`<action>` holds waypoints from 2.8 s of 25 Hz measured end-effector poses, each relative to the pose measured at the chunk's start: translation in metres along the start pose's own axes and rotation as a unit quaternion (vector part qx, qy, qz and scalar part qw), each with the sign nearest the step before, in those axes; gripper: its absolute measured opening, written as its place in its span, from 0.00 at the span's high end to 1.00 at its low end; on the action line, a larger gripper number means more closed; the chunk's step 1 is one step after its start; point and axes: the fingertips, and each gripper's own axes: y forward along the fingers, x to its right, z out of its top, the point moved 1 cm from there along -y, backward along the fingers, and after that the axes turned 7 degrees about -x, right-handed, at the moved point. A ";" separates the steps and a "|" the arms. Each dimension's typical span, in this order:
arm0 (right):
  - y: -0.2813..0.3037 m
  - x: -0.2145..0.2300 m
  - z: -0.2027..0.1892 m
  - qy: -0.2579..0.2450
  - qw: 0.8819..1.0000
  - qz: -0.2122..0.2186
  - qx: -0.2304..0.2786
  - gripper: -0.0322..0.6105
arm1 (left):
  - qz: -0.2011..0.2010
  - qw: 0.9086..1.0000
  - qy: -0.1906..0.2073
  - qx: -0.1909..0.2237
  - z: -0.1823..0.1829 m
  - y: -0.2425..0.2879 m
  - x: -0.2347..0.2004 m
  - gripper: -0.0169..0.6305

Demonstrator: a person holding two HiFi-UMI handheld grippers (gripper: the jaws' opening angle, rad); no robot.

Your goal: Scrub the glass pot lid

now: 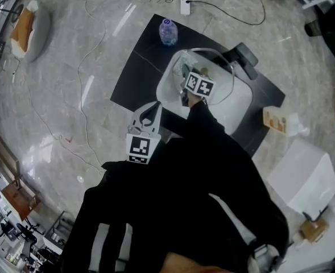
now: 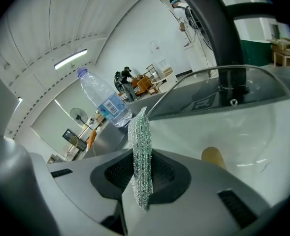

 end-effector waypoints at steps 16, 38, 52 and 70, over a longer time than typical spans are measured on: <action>0.028 0.012 -0.001 0.010 0.999 -0.032 -0.023 0.84 | 0.014 1.000 -0.018 -0.018 -0.009 0.007 -0.015 0.97; 0.031 0.023 -0.003 0.036 0.995 -0.083 -0.030 0.84 | 0.000 1.000 -0.012 -0.021 -0.005 0.016 -0.019 0.97; 0.021 0.036 -0.004 0.046 0.992 -0.112 -0.031 0.84 | -0.012 1.000 -0.006 -0.017 -0.002 0.016 -0.016 0.97; 0.003 0.058 -0.006 0.069 0.988 -0.136 -0.026 0.84 | -0.025 1.000 0.003 -0.016 -0.001 0.019 -0.002 0.97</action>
